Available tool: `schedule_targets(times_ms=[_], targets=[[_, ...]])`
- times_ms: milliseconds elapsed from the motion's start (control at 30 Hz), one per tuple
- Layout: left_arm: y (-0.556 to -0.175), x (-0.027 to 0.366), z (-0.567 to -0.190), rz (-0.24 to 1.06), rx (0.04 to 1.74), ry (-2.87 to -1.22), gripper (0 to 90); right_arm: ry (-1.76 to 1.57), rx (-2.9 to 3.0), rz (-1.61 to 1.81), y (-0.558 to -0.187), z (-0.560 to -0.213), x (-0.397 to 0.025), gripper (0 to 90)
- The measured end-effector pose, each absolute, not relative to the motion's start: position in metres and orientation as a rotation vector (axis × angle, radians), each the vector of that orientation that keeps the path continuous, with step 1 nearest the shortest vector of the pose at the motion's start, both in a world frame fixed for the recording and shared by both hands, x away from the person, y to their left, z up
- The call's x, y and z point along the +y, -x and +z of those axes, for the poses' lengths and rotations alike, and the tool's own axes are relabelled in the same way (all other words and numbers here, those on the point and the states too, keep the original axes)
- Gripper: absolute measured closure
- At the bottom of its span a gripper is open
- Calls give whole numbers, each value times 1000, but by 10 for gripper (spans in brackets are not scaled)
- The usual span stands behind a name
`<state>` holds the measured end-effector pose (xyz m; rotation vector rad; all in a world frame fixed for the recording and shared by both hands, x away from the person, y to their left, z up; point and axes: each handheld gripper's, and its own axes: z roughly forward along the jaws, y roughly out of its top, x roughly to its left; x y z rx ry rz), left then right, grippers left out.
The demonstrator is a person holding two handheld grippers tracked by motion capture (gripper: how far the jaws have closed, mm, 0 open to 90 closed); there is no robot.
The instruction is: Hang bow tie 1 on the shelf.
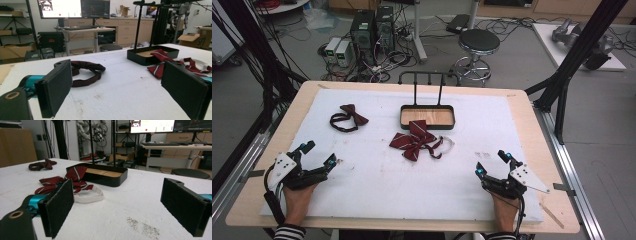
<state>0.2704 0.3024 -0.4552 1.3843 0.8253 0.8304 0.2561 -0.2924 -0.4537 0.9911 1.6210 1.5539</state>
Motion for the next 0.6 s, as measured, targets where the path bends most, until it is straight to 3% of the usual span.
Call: schedule_targets(times_ms=[600], targets=[[-273, 302, -454, 805, 820, -1418, 108, -989, 1614, 1547, -256, -454, -292, 108]])
